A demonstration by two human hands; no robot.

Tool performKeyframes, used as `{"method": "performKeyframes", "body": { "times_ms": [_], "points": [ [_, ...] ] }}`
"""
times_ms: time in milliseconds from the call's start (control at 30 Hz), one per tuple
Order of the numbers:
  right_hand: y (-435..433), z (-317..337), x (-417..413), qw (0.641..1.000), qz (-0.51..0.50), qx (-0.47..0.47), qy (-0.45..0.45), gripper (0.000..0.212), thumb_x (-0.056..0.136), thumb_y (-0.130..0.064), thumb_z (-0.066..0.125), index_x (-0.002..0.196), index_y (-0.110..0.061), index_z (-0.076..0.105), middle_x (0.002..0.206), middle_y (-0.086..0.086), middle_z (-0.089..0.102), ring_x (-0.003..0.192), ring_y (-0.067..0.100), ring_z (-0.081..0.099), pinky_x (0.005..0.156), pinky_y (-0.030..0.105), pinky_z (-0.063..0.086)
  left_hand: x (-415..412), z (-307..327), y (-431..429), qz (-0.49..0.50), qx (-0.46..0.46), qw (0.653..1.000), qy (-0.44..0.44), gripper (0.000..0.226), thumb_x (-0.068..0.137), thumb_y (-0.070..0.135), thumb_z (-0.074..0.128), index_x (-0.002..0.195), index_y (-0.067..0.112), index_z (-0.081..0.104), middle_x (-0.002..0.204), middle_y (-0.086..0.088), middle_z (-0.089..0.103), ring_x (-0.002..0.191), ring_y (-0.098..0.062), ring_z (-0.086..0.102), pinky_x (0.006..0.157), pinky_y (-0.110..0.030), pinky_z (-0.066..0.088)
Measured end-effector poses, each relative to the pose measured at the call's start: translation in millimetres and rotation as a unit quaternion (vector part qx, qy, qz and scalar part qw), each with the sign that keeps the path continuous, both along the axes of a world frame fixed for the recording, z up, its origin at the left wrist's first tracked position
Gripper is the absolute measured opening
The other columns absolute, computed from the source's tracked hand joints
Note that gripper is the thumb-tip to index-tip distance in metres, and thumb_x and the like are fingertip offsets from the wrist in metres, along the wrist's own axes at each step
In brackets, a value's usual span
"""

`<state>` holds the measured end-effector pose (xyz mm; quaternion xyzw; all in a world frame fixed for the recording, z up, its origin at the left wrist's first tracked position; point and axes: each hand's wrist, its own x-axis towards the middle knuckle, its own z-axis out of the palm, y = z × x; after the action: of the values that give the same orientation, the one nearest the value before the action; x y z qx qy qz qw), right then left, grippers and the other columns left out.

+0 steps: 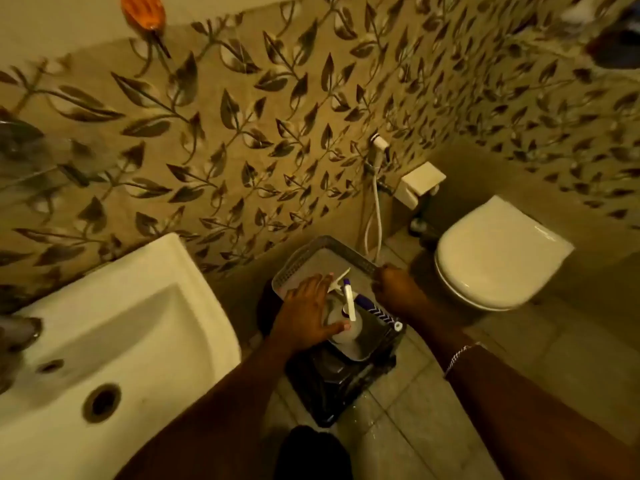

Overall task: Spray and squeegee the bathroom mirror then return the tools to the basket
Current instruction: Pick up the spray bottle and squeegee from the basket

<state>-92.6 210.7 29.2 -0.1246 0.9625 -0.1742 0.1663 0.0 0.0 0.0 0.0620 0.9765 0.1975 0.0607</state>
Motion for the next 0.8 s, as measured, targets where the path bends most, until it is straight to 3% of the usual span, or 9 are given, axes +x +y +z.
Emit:
{"method": "performKeyframes", "body": {
  "times_ms": [167, 367, 600, 700, 800],
  "points": [
    [1.0, -76.4, -1.5, 0.996, -0.049, 0.004, -0.079, 0.033, 0.099, -0.021, 0.063, 0.127, -0.004, 0.068, 0.13, 0.017, 0.067, 0.118, 0.031, 0.065, 0.101, 0.042, 0.054, -12.6, -71.1, 25.9, 0.051, 0.121, 0.99, -0.059, 0.115, 0.071, 0.079, 0.064, 0.16, 0.024, 0.016, 0.16, 0.0, 0.034, 0.143, -0.021, 0.039, 0.112, -0.05, 0.042],
    [-0.7, -128.9, -13.6, 0.993, -0.041, -0.001, -0.111, 0.053, 0.094, -0.026, 0.07, 0.141, -0.007, 0.058, 0.137, 0.017, 0.063, 0.126, 0.033, 0.062, 0.107, 0.041, 0.048, -38.5, -105.0, 49.3, 0.103, 0.199, 0.973, -0.053, 0.114, 0.065, 0.074, 0.07, 0.157, 0.03, 0.02, 0.149, 0.001, 0.048, 0.133, -0.022, 0.053, 0.106, -0.046, 0.05],
    [-5.0, -145.4, -35.3, 0.991, 0.001, -0.01, -0.133, 0.028, 0.095, -0.026, 0.07, 0.116, -0.007, 0.066, 0.117, 0.015, 0.071, 0.107, 0.029, 0.066, 0.086, 0.029, 0.045, -52.2, -119.2, 52.6, 0.116, 0.256, 0.956, -0.083, 0.087, 0.082, 0.061, 0.065, 0.152, 0.017, 0.039, 0.139, -0.006, 0.059, 0.129, -0.022, 0.057, 0.108, -0.043, 0.05],
    [-8.7, -135.0, -31.2, 0.992, -0.007, -0.027, -0.127, 0.025, 0.097, -0.028, 0.068, 0.113, -0.009, 0.068, 0.114, 0.013, 0.071, 0.105, 0.027, 0.066, 0.085, 0.026, 0.041, -50.3, -106.1, 50.9, 0.11, 0.257, 0.957, -0.083, 0.069, 0.089, 0.056, 0.063, 0.144, 0.017, 0.045, 0.134, -0.006, 0.062, 0.125, -0.023, 0.06, 0.106, -0.037, 0.05],
    [-14.9, -110.3, -27.6, 0.991, -0.015, -0.042, -0.128, 0.026, 0.094, -0.028, 0.072, 0.112, -0.01, 0.069, 0.111, 0.012, 0.072, 0.102, 0.025, 0.066, 0.086, 0.031, 0.048, -40.8, -85.8, 41.6, 0.107, 0.242, 0.963, -0.049, 0.066, 0.095, 0.049, 0.063, 0.146, 0.011, 0.046, 0.138, -0.009, 0.062, 0.13, -0.023, 0.058, 0.111, -0.039, 0.047]
  ]
}}
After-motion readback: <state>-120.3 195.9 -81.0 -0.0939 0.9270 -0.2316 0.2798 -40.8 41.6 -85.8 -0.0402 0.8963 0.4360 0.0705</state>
